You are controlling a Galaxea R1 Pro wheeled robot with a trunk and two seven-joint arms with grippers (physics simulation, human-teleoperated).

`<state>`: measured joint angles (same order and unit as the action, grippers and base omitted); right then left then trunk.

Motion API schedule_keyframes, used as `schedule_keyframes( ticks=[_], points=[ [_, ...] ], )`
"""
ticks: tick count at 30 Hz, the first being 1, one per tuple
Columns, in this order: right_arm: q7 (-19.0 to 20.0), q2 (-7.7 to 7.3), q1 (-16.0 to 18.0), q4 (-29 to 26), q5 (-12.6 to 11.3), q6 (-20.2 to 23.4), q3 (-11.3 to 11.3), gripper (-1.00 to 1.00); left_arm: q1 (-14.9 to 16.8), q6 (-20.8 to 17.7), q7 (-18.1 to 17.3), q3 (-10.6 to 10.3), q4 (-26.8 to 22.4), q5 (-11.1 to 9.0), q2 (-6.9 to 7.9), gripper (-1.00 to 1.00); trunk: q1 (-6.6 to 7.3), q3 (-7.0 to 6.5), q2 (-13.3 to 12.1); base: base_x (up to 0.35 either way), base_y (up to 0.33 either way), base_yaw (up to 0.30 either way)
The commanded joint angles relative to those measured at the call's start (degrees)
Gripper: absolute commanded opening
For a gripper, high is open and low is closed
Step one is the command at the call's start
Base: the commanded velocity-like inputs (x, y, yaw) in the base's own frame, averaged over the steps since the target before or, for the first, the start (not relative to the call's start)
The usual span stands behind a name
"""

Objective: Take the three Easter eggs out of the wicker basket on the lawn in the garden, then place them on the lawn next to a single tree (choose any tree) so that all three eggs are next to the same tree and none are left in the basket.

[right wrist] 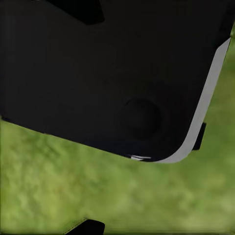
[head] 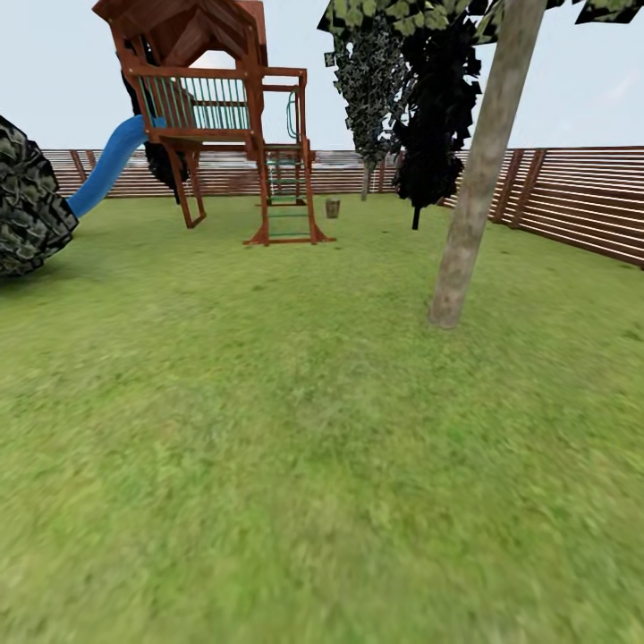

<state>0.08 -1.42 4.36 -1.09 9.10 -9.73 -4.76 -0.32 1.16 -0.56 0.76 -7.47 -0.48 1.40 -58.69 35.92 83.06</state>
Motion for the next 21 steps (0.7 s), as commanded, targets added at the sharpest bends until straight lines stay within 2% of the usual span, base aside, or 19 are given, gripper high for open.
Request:
schedule_keyframes(
  ticks=[1,21],
  points=[
    [0.0,0.00,0.0,0.0,0.0,-0.2,-0.4,1.00,0.0,0.1,-0.1,0.0,-0.1,0.0,0.00,1.00,-0.04,0.04,0.0,0.342,0.065,0.000],
    [0.0,0.01,0.0,0.1,0.0,-0.2,-0.4,1.00,0.0,0.1,-0.1,0.0,-0.1,0.0,0.00,1.00,-0.04,0.04,0.0,0.342,0.073,0.000]
  ],
)
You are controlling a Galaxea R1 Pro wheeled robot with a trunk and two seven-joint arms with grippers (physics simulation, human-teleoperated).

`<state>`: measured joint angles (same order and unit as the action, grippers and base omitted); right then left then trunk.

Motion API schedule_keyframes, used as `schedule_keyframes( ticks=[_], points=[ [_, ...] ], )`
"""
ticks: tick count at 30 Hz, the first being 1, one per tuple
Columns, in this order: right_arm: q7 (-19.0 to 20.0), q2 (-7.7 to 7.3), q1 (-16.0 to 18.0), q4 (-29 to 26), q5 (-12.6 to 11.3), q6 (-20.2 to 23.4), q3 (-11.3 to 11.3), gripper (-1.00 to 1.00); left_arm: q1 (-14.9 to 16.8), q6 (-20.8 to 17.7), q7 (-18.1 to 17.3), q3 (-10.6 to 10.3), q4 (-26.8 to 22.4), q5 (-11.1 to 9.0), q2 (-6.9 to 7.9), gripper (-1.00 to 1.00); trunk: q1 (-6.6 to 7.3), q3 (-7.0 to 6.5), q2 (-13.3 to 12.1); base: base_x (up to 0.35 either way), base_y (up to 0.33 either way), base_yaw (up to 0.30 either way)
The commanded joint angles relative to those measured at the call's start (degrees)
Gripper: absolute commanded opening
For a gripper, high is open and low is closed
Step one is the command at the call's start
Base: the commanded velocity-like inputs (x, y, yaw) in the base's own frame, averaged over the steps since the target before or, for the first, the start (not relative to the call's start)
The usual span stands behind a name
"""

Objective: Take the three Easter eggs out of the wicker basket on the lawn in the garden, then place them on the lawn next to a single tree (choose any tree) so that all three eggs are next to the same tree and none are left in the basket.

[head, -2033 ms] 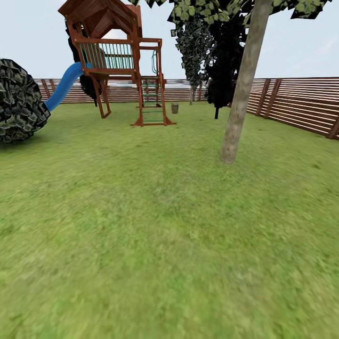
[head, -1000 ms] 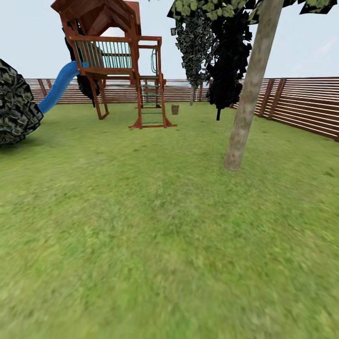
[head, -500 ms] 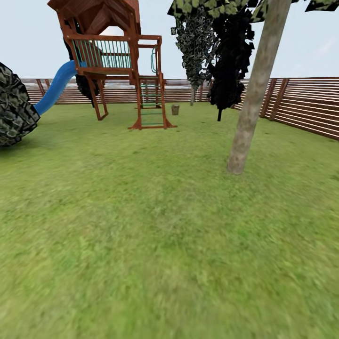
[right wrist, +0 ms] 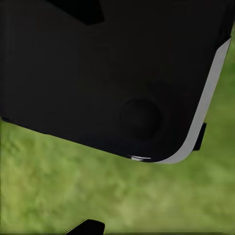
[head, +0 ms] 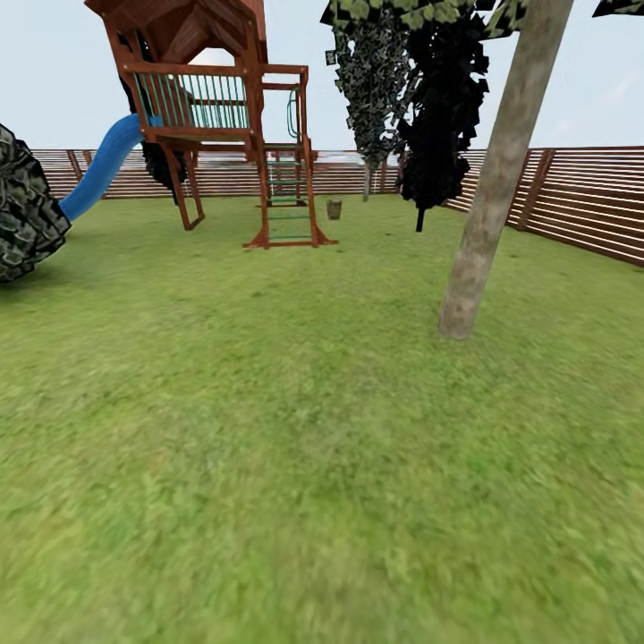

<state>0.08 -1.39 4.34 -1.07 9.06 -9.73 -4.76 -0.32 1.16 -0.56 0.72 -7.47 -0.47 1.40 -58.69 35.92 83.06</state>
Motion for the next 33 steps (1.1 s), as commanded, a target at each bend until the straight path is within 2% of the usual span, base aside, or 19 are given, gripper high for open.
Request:
schedule_keyframes(
  ticks=[1,33],
  points=[
    [0.0,-0.02,0.0,0.0,0.0,-0.2,-0.4,1.00,0.0,0.1,-0.1,0.1,-0.1,0.0,0.00,1.00,-0.04,0.04,0.0,0.342,0.077,0.000],
    [0.0,-0.02,0.0,0.0,0.0,-0.2,-0.4,1.00,0.0,0.1,-0.1,0.1,-0.1,0.0,0.00,1.00,-0.04,0.04,0.0,0.342,0.078,0.000]
  ],
)
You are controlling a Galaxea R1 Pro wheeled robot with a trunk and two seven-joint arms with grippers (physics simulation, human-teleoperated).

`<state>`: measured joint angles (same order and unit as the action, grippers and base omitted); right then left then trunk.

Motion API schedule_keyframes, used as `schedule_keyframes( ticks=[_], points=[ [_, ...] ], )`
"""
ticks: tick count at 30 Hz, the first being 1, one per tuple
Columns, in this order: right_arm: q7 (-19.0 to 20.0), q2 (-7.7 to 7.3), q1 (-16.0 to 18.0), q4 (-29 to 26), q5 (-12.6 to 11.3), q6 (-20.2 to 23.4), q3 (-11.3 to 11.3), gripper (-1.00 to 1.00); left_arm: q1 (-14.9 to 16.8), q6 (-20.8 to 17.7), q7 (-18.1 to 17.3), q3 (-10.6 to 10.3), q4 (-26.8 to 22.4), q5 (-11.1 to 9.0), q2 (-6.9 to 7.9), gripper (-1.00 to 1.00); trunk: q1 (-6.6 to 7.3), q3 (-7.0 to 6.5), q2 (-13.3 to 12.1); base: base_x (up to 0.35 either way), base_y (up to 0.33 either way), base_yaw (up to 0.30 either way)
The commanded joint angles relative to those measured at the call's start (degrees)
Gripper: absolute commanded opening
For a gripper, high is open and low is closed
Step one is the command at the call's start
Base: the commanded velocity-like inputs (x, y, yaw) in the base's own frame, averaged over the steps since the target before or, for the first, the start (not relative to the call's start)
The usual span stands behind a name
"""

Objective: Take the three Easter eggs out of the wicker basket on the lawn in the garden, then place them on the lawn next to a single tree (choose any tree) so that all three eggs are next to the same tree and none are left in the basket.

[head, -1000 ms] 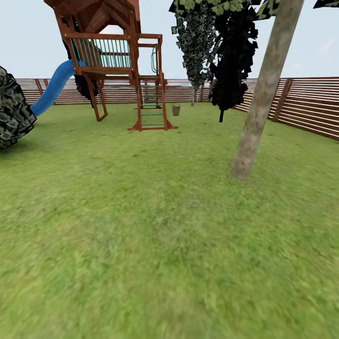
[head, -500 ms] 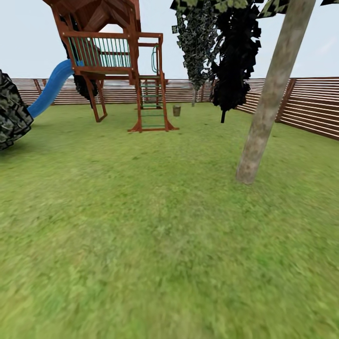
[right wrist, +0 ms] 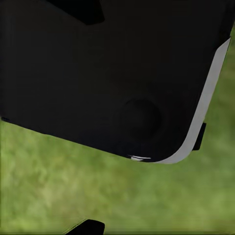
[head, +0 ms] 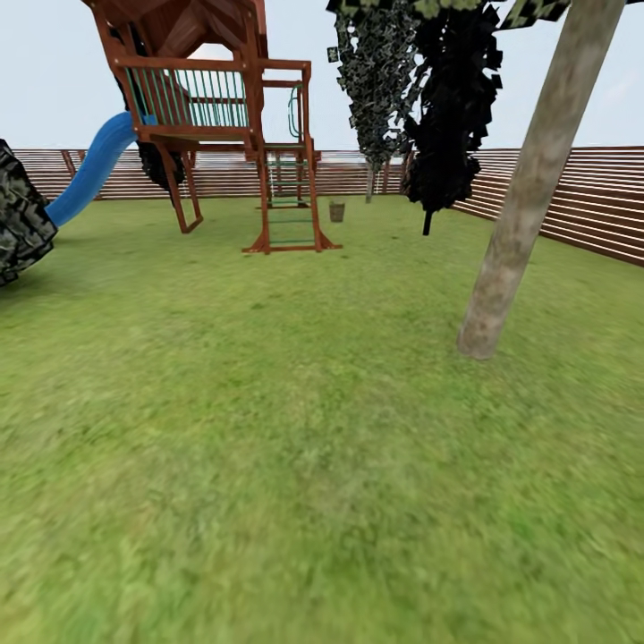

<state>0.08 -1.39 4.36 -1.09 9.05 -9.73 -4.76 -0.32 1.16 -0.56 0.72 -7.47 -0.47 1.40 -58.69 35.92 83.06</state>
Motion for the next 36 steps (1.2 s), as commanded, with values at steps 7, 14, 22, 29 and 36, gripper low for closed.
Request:
schedule_keyframes(
  ticks=[7,14,22,29,36],
  points=[
    [0.0,-0.02,0.0,0.0,0.0,-0.2,-0.4,1.00,0.0,0.1,-0.1,0.1,-0.1,0.0,0.00,1.00,-0.04,0.04,0.0,0.342,0.078,0.000],
    [0.0,-0.02,0.0,0.1,0.0,-0.2,-0.4,1.00,0.0,0.1,-0.1,0.1,-0.1,0.0,0.00,1.00,-0.04,0.04,0.0,0.342,0.078,0.000],
    [0.0,-0.02,0.0,0.0,0.0,-0.2,-0.4,1.00,0.0,0.1,-0.1,0.1,-0.1,0.0,0.00,1.00,-0.04,0.04,0.0,0.342,0.079,0.000],
    [0.0,-0.02,0.0,0.0,0.0,-0.2,-0.4,1.00,0.0,0.1,-0.1,0.1,-0.1,0.0,0.00,1.00,-0.04,0.04,0.0,0.342,0.097,0.000],
    [0.0,0.05,0.0,0.1,0.0,-0.2,-0.4,1.00,0.0,0.1,-0.1,0.1,-0.1,-0.1,0.00,1.00,-0.04,0.04,0.0,0.342,0.111,0.000]
  ],
)
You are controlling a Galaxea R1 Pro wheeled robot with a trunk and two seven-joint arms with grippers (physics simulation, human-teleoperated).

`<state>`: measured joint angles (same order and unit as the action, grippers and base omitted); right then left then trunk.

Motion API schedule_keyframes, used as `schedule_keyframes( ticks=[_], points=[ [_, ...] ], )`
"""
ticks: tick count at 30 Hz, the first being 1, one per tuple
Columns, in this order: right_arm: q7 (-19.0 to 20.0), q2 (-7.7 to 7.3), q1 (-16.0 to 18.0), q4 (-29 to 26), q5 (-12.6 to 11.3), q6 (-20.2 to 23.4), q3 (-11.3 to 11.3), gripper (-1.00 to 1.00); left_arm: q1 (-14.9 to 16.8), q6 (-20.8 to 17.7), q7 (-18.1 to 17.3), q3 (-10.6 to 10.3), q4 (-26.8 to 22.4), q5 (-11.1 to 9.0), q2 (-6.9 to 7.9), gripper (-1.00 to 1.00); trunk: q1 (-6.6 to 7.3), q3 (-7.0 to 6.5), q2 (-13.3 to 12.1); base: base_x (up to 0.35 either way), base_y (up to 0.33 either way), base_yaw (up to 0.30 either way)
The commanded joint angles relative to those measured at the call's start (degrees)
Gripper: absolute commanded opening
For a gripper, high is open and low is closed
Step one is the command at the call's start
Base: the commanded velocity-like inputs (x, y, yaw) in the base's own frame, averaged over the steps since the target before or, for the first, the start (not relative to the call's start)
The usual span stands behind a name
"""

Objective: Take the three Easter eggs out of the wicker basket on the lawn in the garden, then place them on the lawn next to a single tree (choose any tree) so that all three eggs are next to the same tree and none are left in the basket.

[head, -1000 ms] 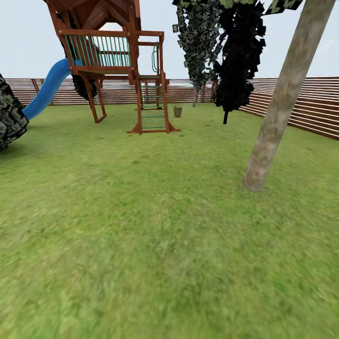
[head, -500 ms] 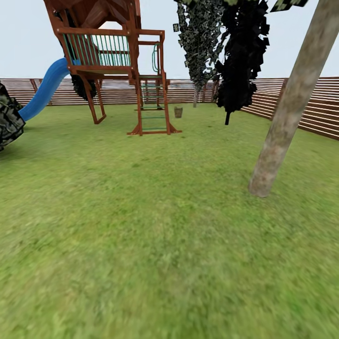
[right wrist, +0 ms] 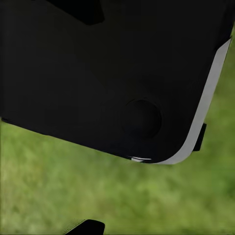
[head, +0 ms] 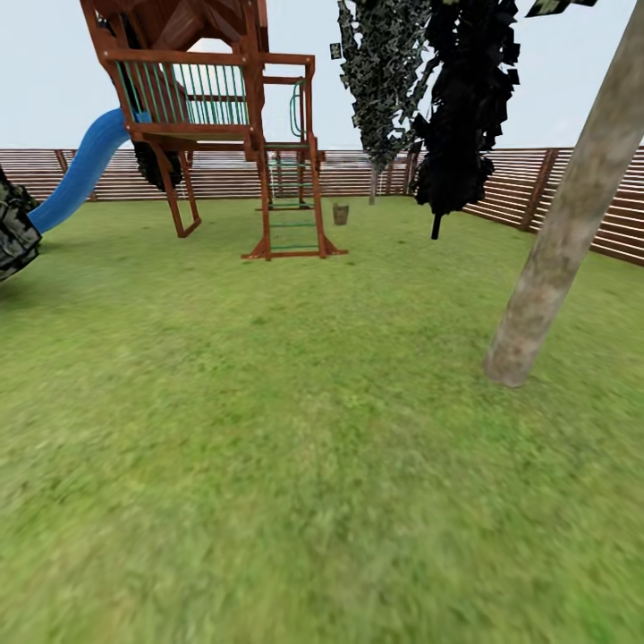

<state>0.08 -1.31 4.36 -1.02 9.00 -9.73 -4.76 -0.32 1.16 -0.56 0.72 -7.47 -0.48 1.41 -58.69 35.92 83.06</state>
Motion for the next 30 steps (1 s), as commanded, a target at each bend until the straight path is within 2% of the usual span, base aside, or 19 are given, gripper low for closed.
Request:
schedule_keyframes(
  ticks=[1,30],
  points=[
    [0.0,-0.01,0.0,0.0,0.1,-0.2,-0.4,1.00,0.0,0.1,-0.1,0.1,-0.1,0.0,0.00,1.00,-0.04,0.04,0.0,0.342,0.114,0.000],
    [0.0,-0.02,0.0,0.4,0.2,-0.1,-0.4,1.00,0.0,0.1,-0.1,0.1,-0.1,0.0,0.00,1.00,-0.04,0.04,0.0,0.342,0.114,0.000]
  ],
)
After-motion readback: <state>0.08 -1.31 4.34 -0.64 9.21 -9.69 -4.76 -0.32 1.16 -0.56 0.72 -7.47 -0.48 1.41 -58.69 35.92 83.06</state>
